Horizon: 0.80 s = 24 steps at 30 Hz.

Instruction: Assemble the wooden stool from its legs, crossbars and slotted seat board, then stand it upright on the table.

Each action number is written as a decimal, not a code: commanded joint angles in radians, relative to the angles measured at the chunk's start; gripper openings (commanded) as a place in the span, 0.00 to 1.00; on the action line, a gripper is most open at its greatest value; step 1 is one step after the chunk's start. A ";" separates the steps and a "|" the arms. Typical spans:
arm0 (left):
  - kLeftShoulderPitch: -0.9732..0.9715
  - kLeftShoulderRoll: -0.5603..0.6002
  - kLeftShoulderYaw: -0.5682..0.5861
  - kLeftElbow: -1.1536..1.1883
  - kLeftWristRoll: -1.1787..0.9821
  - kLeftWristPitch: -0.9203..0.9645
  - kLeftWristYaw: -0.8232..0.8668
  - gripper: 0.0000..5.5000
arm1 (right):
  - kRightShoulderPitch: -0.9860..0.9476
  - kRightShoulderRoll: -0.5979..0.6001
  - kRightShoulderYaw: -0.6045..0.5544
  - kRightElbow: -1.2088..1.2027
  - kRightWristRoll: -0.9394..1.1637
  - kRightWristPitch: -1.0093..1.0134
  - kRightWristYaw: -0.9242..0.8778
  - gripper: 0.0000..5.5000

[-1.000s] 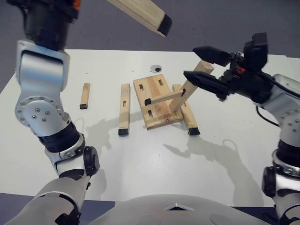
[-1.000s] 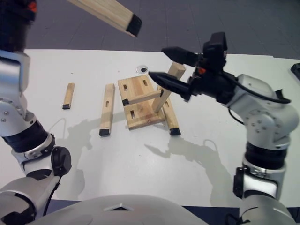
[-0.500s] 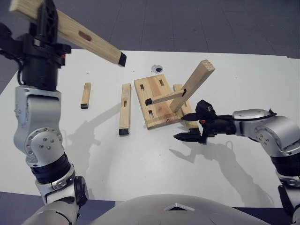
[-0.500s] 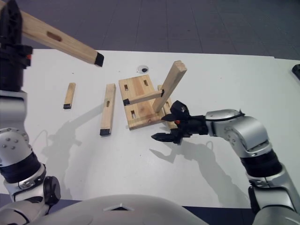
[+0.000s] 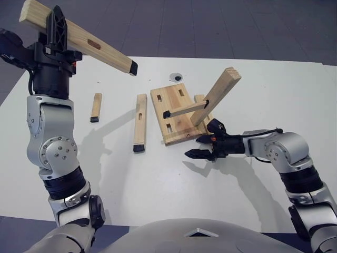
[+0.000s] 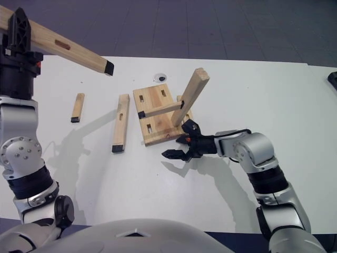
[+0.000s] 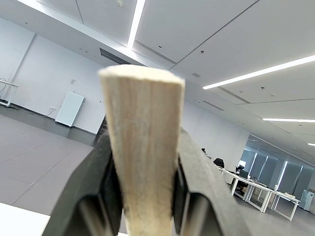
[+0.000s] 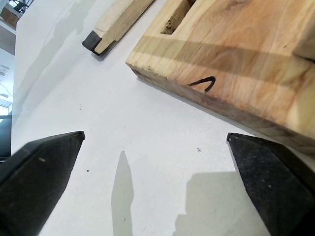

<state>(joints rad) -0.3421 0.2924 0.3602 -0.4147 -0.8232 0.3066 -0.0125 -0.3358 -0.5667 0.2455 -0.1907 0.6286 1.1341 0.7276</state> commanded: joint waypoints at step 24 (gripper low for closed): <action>0.126 -0.162 -0.137 -0.058 0.149 0.169 0.165 0.19 | 0.153 0.122 -0.176 -0.333 0.007 -0.059 -0.181 0.98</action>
<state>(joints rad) -0.2325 0.1440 0.2396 -0.4336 -0.6624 0.4410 0.1371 -0.2060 -0.4286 0.0741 -0.5141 0.6581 1.0733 0.5770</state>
